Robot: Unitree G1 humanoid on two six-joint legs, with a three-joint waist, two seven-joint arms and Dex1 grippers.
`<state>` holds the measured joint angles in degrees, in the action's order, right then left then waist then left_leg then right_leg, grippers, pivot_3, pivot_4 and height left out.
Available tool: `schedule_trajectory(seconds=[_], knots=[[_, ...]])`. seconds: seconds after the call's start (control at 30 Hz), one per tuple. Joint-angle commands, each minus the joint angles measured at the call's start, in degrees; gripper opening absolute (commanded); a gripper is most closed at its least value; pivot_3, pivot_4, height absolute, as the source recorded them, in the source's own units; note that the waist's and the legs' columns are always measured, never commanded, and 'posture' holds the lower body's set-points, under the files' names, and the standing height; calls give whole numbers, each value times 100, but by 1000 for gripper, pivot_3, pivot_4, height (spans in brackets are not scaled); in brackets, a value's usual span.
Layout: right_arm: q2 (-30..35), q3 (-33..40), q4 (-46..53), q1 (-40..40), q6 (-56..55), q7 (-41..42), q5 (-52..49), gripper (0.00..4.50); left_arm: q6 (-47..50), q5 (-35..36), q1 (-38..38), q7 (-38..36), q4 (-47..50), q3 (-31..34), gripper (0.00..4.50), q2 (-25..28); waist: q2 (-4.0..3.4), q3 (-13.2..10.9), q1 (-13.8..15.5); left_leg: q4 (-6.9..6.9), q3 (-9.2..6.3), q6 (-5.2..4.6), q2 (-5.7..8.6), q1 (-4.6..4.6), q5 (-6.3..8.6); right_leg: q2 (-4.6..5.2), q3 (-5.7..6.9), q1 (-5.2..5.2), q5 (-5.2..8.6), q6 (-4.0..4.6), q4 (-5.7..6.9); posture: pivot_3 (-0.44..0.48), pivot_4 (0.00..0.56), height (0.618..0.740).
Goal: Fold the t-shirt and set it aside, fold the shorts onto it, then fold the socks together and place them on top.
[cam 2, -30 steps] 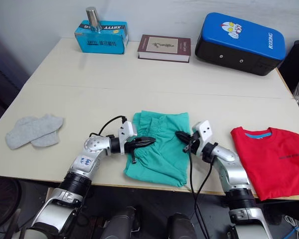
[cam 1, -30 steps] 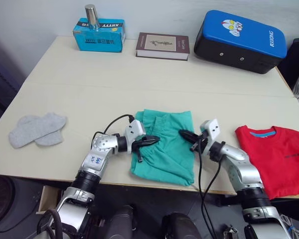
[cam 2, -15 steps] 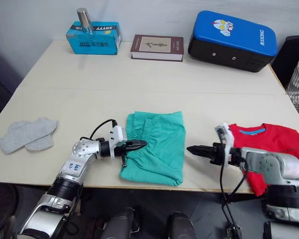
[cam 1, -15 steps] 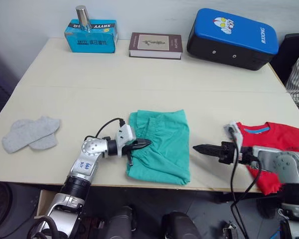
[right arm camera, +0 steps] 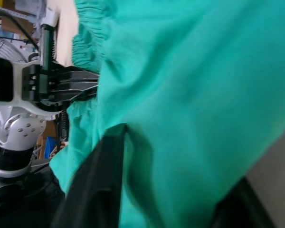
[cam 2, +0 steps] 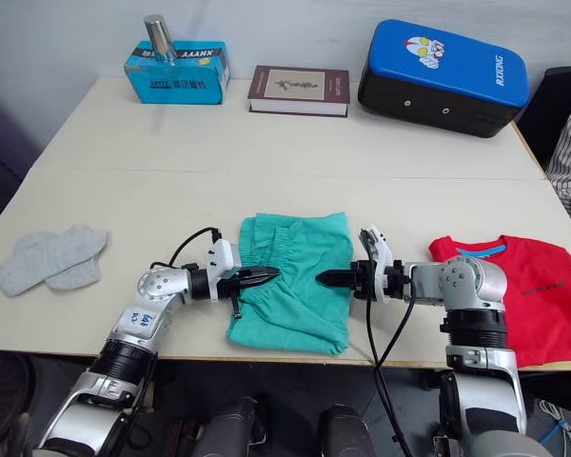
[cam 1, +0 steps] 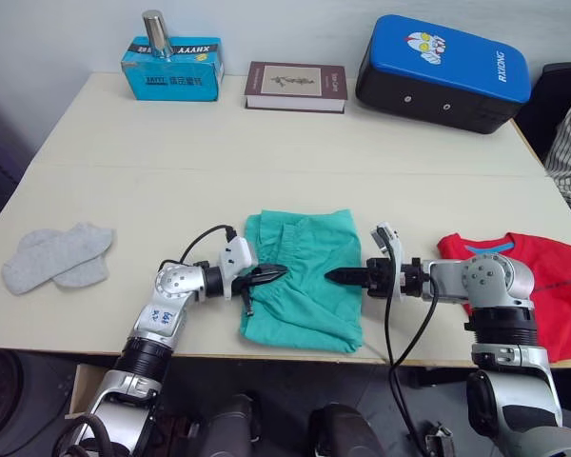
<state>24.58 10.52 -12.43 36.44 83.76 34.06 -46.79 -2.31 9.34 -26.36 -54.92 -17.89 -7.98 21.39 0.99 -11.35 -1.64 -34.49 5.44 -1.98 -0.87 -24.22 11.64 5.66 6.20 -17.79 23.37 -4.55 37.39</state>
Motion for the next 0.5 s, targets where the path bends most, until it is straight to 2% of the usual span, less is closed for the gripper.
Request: schedule_trajectory(seconds=[0.03,0.07,0.17,0.23,0.27,0.37,0.5], knots=[[229,282,464,-205,-11,231,-228,203,178,231,129,-68,235,86,0,-21,0,0,7,0,0,-2,0,-2,1,0,0,-1,0,0,-1,0,150,740],[365,496,786,-270,138,477,-577,33,235,353,131,-166,364,81,0,-44,-1,-1,9,0,0,-2,0,-3,1,1,-1,-1,0,0,-1,0,150,740],[913,942,1558,-401,698,985,-1397,33,565,802,153,-406,709,145,0,-95,-29,-19,57,-1,-2,-7,7,-31,2,9,-3,-25,-1,-2,-6,0,150,740],[1473,1157,1909,-536,841,1173,-1803,33,971,1165,225,-606,1052,183,0,-41,-33,-22,76,-14,-1,1,10,-81,-7,11,-4,-70,-3,-5,1,0,150,740],[1824,1317,2064,-626,866,1328,-1978,2,1236,1337,285,-668,1267,192,186,6,-33,-22,95,-23,-3,7,9,-105,-11,9,0,-88,-3,-5,4,0,150,740],[2867,1670,2265,-968,809,1779,-2175,0,1604,1578,455,-776,1728,176,796,124,-36,-24,150,-32,-3,7,8,-100,-11,5,3,-77,-4,-8,-3,0,150,740],[4580,2140,2146,-2070,-252,3226,-1441,0,1892,1866,656,-659,2080,276,2014,80,-48,-32,183,-44,-1,0,7,-102,-8,2,5,-67,-4,-8,-12,0,150,740]])
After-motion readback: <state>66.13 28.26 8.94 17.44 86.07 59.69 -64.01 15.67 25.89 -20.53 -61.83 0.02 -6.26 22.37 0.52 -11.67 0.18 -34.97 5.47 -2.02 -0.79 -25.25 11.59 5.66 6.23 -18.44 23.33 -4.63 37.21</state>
